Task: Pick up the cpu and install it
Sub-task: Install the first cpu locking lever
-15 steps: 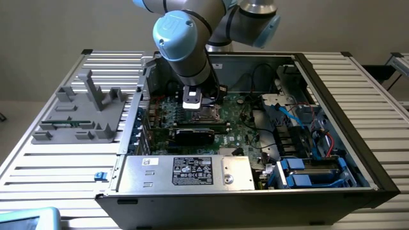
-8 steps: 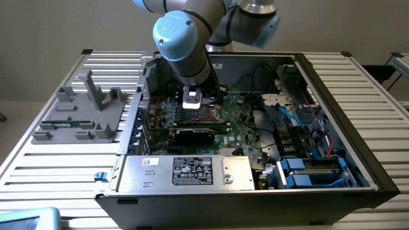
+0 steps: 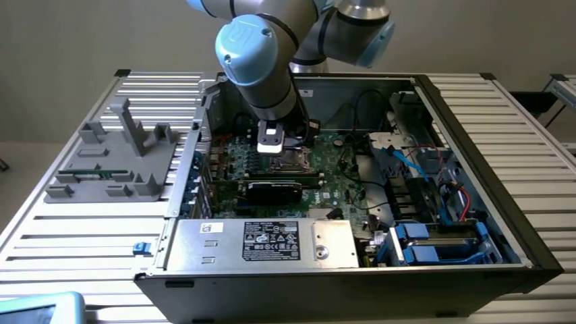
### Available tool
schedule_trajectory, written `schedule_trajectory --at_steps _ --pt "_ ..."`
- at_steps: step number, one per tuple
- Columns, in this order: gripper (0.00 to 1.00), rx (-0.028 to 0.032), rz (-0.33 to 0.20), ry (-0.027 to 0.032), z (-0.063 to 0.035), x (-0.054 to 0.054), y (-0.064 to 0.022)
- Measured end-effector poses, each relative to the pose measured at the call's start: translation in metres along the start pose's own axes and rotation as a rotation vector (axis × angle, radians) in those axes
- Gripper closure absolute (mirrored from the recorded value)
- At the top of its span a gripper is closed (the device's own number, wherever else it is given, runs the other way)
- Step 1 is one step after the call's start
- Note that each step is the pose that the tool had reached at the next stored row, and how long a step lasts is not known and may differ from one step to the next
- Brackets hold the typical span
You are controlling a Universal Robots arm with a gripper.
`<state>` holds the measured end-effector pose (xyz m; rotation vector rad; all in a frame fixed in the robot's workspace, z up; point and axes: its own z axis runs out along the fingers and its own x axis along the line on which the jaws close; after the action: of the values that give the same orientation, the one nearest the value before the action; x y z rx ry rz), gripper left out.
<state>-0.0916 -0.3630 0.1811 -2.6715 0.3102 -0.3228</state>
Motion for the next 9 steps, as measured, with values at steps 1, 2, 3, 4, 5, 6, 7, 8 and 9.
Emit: schedule_trajectory --at_steps 1,2,3,4,5,6,7,8,9 --pt "0.88 0.0002 0.0 0.0 0.0001 -0.0001 -0.0002" --pt "0.88 0.0002 0.0 0.0 0.0001 -0.0001 -0.0004" --pt "0.88 0.0004 0.0 -0.0001 0.0001 -0.0001 -0.0006" --pt "0.88 0.0005 0.0 -0.0001 -0.0001 -0.0001 -0.0008" --pt "0.88 0.0007 0.0 -0.0002 -0.0007 0.0 -0.0011" --pt "0.88 0.0015 0.0 0.0002 -0.0015 0.0002 -0.0017" --pt "0.88 0.0018 0.0 0.0002 -0.0033 0.0006 -0.0026" --pt "0.88 0.0014 0.0 -0.0001 -0.0061 0.0011 -0.0039" --pt "0.88 0.0012 0.0 -0.0002 -0.0086 0.0016 -0.0051"
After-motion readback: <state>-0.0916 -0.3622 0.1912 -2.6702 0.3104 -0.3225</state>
